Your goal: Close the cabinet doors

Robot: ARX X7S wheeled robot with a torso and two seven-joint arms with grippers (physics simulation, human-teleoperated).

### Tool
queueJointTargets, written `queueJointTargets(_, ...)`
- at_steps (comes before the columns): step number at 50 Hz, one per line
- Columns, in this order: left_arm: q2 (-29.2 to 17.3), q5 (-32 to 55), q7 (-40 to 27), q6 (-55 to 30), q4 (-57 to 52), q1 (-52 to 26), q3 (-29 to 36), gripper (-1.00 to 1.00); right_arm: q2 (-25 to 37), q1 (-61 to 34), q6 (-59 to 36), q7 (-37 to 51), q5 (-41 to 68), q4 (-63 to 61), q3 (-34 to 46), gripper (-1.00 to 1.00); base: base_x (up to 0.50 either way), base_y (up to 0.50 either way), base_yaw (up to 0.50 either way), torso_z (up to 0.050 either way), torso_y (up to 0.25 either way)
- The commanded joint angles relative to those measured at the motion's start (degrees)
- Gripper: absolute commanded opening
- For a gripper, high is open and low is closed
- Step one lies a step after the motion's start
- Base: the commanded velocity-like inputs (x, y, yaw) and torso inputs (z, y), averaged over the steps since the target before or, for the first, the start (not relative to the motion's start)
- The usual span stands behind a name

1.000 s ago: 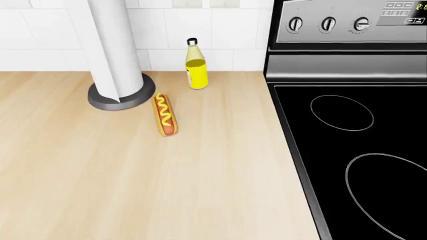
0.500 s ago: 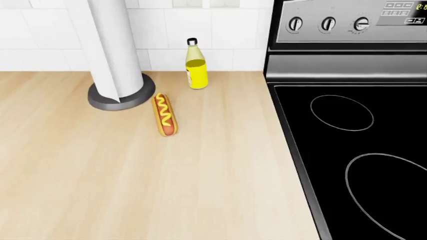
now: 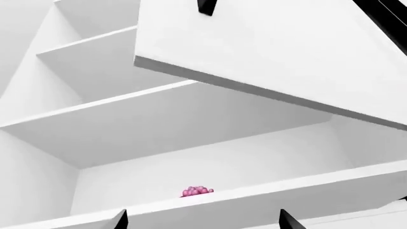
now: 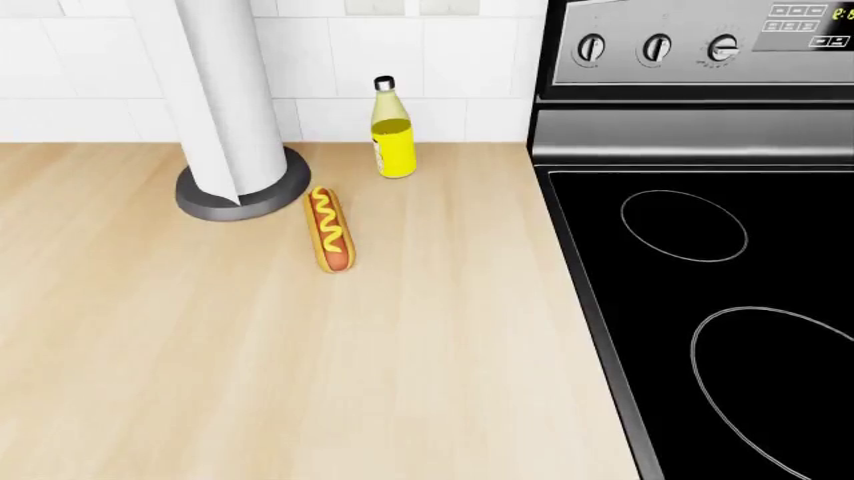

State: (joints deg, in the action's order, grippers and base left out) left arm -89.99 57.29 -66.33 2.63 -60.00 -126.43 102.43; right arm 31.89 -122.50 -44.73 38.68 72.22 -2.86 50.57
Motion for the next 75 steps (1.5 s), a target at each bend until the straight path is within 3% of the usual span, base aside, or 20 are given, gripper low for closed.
queueJointTargets(1,0.00,0.69,0.40,-0.70,0.00,0.36,-1.55,1.00,-1.41,3.64,-0.70,-2.31,-2.19,4.94,3.45,1.00,0.01,0.00,0.00,0.000,0.000)
queueJointTargets(75,0.00,-0.21,-0.08,-0.14,0.00,5.84,-5.08,1.00,-7.72,17.32,5.72,-6.97,-10.90,16.40,11.01,1.00,0.01,0.00,0.00,0.000,0.000)
